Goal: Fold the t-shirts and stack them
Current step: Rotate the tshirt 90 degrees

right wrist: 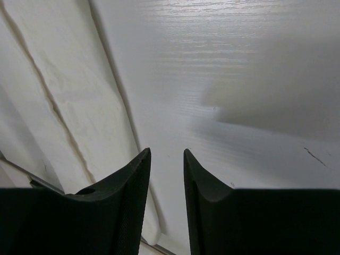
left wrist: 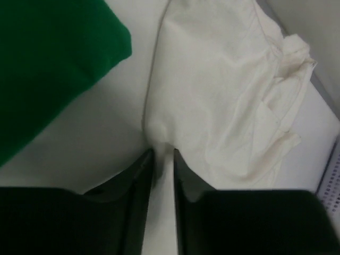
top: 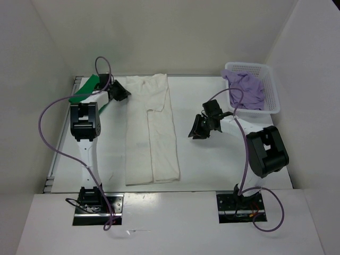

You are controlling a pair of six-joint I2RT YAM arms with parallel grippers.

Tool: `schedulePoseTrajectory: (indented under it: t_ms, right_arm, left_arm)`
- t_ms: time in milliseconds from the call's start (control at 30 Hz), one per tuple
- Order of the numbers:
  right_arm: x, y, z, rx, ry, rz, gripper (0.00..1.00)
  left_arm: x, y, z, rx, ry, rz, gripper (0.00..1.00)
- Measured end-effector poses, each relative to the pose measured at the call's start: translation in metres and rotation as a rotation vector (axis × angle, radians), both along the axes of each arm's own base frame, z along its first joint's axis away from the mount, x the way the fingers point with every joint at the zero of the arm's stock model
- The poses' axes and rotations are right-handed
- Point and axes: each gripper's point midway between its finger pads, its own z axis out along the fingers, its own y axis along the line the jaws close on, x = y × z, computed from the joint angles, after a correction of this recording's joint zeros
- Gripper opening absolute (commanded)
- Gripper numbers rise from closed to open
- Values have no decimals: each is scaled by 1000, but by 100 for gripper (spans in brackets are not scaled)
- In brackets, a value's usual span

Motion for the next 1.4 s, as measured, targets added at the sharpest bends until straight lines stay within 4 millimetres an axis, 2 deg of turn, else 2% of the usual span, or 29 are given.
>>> schedulePoseTrajectory:
  t_ms: [100, 167, 233, 267, 367, 467, 567, 667, 733, 867, 1000, 1033, 1100, 1200, 1233, 1300, 1367, 1400]
  right_arm:
    - [-1, 1, 0, 6, 2, 9, 37]
    - [-2, 2, 1, 13, 3, 16, 40]
    - [-5, 6, 0, 18, 3, 28, 44]
    - [-8, 10, -2, 19, 6, 34, 48]
    - [-23, 31, -7, 29, 27, 81, 49]
    - [-24, 51, -14, 47, 33, 104, 49]
    - [4, 61, -24, 35, 34, 83, 49]
    - [59, 71, -26, 40, -27, 51, 49]
    - [92, 72, -24, 54, -73, 24, 49]
    - [149, 71, -22, 84, -133, -29, 49]
    - [196, 77, -21, 134, -178, -48, 49]
    - [205, 80, -20, 150, -188, -47, 43]
    - [219, 86, -22, 167, -199, -40, 36]
    - [231, 95, -24, 201, -202, -31, 32]
    - [232, 96, -25, 205, -202, -27, 25]
    - [234, 98, -27, 210, -197, -24, 17]
    - [236, 99, -29, 212, -192, -24, 4]
    - [236, 100, -29, 212, -190, -23, 2]
  left_arm:
    - [-5, -6, 8, -28, -20, 1, 58]
    - [-12, -17, 14, -29, -22, -15, 65]
    - [-27, -25, 16, -19, -8, -30, 69]
    - [-35, -28, 18, -8, -1, -42, 76]
    - [-58, -34, 30, 18, 5, -63, 80]
    - [-81, -30, 54, 38, -13, -54, 81]
    - [-105, -25, 78, 61, -41, -50, 81]
    - [-134, -22, 93, 72, -55, -39, 80]
    - [-156, -21, 96, 74, -49, -37, 79]
    - [-204, -24, 89, 64, -6, -54, 75]
    - [-255, -32, 73, 52, 66, -95, 69]
    - [-268, -34, 69, 51, 83, -108, 68]
    - [-290, -38, 65, 46, 108, -128, 67]
    - [-314, -40, 68, 36, 126, -140, 62]
    - [-318, -40, 71, 34, 120, -140, 61]
    - [-326, -40, 76, 32, 114, -143, 58]
    - [-331, -41, 76, 31, 120, -148, 58]
    - [-335, -42, 74, 31, 131, -151, 58]
